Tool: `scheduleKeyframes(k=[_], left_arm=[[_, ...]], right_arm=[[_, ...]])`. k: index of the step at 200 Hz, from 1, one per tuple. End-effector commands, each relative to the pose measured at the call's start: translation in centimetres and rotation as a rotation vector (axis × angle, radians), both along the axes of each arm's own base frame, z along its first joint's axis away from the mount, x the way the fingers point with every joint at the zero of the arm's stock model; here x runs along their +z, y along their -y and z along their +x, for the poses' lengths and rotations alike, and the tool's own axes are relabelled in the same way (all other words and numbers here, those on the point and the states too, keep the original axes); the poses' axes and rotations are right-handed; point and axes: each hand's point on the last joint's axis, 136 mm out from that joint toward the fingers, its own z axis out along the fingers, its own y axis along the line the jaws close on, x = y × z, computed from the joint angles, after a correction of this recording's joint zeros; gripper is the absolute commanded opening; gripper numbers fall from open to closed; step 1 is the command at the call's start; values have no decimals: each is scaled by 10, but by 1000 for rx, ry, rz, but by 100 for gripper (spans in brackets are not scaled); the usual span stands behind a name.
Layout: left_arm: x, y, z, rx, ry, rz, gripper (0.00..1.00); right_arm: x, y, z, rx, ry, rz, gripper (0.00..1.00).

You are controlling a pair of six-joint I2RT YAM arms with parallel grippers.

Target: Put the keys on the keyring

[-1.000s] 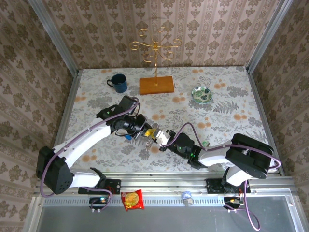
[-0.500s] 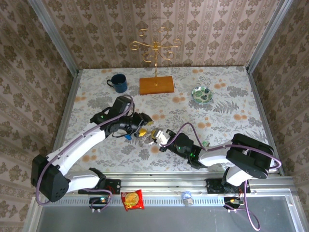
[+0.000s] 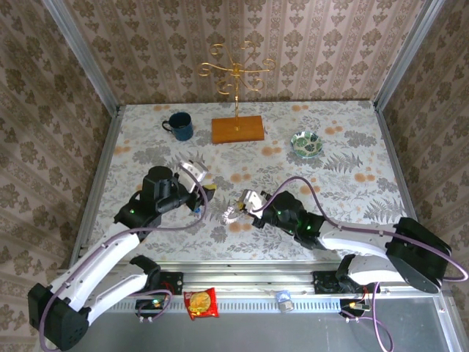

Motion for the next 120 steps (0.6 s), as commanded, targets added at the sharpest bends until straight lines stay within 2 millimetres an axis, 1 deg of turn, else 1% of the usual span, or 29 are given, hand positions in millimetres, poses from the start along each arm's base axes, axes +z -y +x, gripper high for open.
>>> scheduleKeyframes(k=[1, 15, 33, 38, 65, 79, 100, 120], left_arm=[[7, 17, -16, -307, 336, 146, 49], [-2, 26, -26, -405, 358, 151, 47], [-8, 36, -37, -503, 364, 116, 46], [-9, 40, -45, -549, 371, 98, 46], [-20, 56, -58, -646, 377, 88, 44], [-26, 62, -63, -678, 358, 87, 41], [-30, 66, -64, -693, 349, 79, 35], [-33, 68, -66, -707, 334, 72, 32]], right_arm=[[13, 0, -9, 61, -25, -20, 0], [15, 3, -11, 73, -30, -42, 0], [17, 6, -12, 85, -38, -68, 0], [18, 7, -12, 88, -39, -73, 0], [21, 6, -15, 116, -47, -109, 0], [21, 5, -17, 131, -56, -123, 0], [22, 3, -19, 154, -67, -140, 0], [23, 1, -21, 169, -72, -152, 0]])
